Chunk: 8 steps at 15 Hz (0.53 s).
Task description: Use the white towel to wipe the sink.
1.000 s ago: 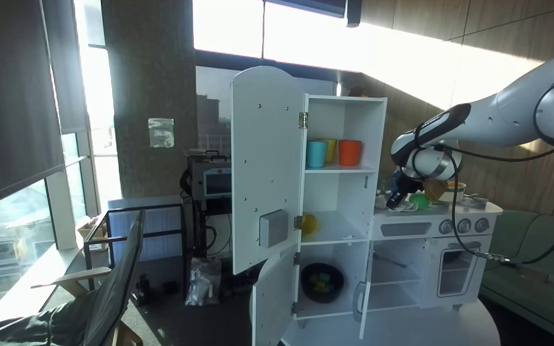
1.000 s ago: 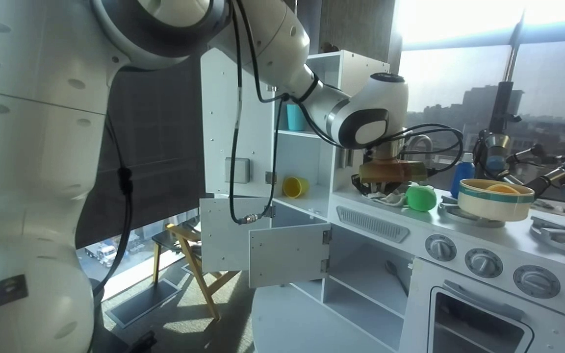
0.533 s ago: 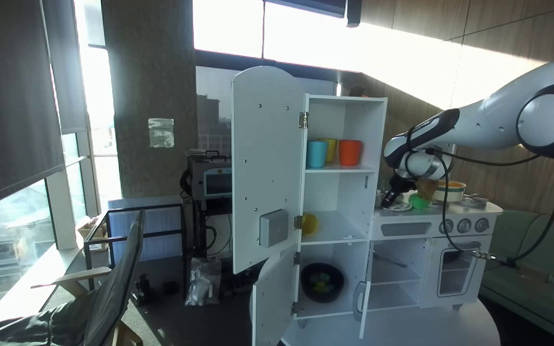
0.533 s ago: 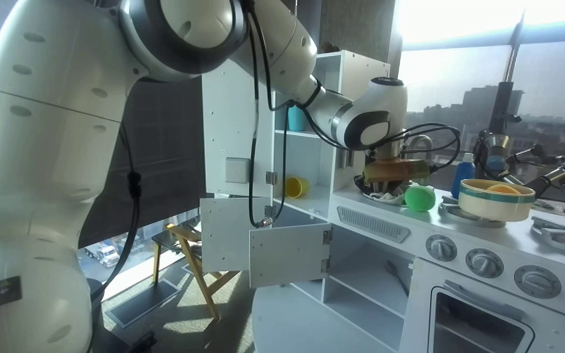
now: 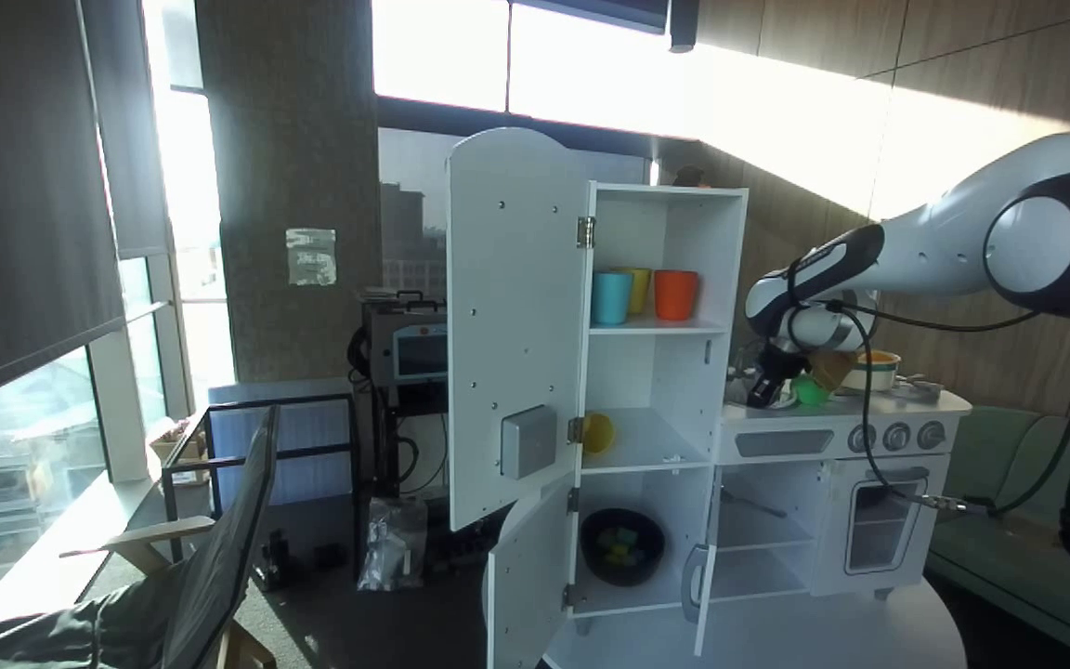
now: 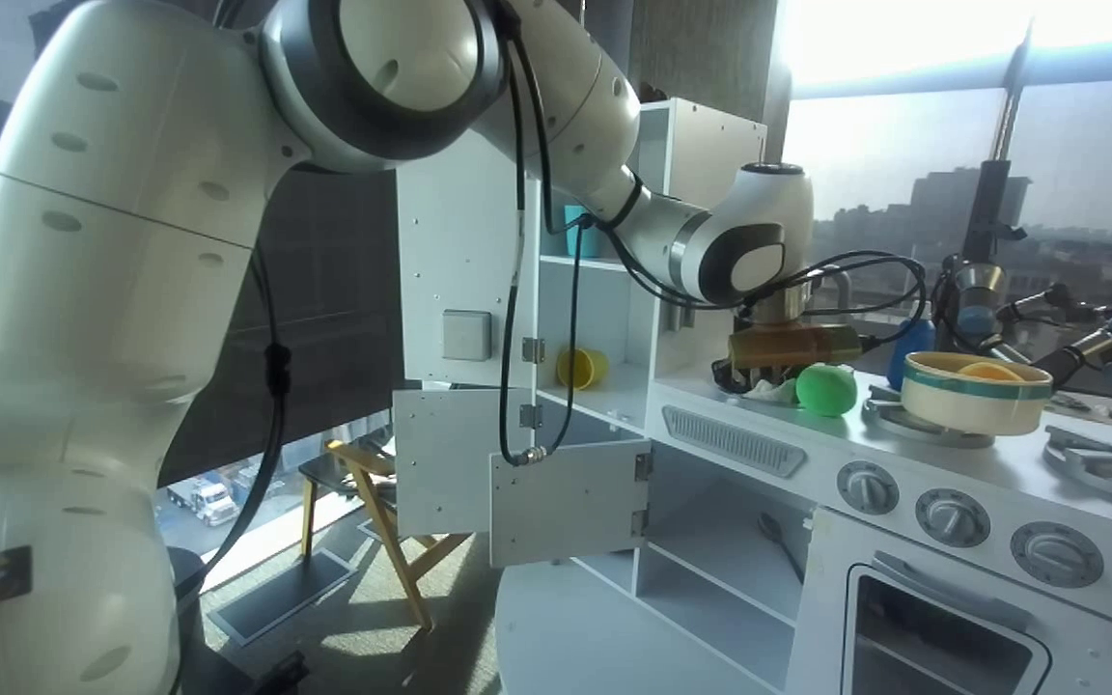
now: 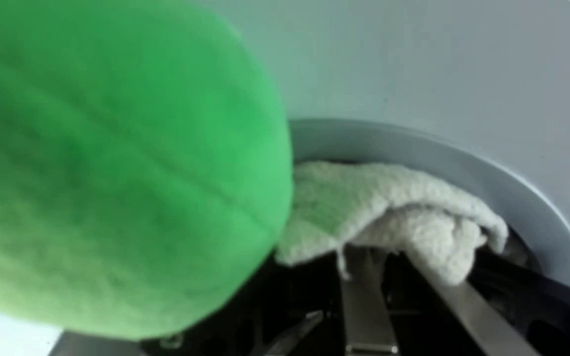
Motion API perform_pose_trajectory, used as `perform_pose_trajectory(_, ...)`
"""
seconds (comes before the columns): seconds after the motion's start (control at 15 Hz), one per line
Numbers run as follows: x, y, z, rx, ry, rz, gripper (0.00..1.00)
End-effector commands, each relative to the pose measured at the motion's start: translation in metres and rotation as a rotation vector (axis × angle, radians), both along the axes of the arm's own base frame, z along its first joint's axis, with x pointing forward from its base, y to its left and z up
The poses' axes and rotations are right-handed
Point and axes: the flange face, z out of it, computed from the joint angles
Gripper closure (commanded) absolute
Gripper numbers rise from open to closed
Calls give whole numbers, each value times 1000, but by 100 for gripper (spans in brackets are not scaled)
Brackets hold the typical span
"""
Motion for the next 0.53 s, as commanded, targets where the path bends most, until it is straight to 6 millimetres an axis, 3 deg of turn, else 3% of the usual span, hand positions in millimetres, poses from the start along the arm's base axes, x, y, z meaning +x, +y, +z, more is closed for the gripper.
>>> perform_pose_trajectory(0.0, -7, 34, 7, 102, -1, 150, 97)
perform_pose_trajectory(0.2, 3, 51, 24, 98, -43, 288, 97)
perform_pose_trajectory(0.47, 17, 29, 15, -18, -14, 216, 97)
